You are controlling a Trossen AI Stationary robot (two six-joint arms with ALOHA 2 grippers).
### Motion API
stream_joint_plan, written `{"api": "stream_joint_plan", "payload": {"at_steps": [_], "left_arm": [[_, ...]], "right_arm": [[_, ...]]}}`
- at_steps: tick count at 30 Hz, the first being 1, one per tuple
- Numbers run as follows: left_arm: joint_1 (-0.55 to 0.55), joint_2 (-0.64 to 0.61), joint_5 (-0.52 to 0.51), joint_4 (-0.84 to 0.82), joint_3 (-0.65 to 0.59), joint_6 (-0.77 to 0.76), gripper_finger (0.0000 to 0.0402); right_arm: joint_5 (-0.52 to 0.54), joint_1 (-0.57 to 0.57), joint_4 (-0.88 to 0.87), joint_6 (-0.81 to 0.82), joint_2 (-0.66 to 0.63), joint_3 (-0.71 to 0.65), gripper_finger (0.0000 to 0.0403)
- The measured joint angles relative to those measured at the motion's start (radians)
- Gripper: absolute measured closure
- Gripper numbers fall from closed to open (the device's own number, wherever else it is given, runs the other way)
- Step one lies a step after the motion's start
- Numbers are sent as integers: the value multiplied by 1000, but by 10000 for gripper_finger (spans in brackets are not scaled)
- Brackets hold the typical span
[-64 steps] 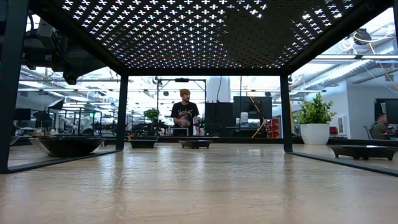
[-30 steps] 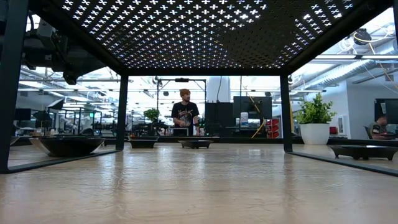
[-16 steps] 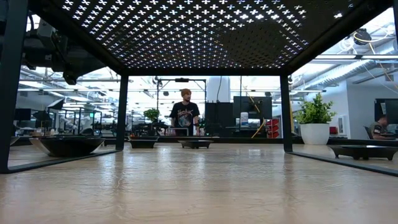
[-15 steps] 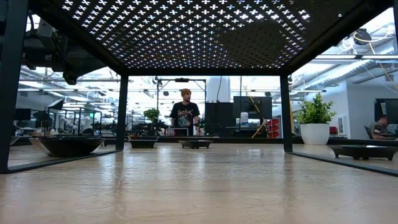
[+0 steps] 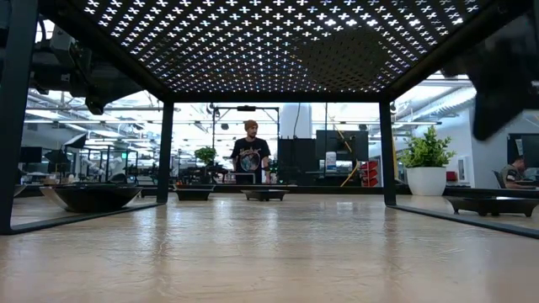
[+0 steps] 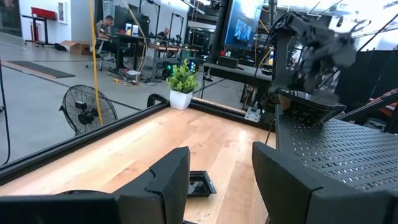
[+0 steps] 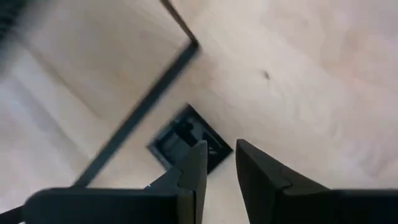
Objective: Pick & Place Mini shaped plates
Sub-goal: Put the black square plate on the shelf
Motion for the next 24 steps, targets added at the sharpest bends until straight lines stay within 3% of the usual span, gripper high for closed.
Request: {"api": "stream_joint_plan", "payload": {"at_steps": [10,24], "left_arm": [[0,0,0,0,0,0,224],[0,0,0,0,0,0,224]], "right_arm": [[-105,7,341,72,1,-232,328],[-118,7,458,127,11,-306,328]]}}
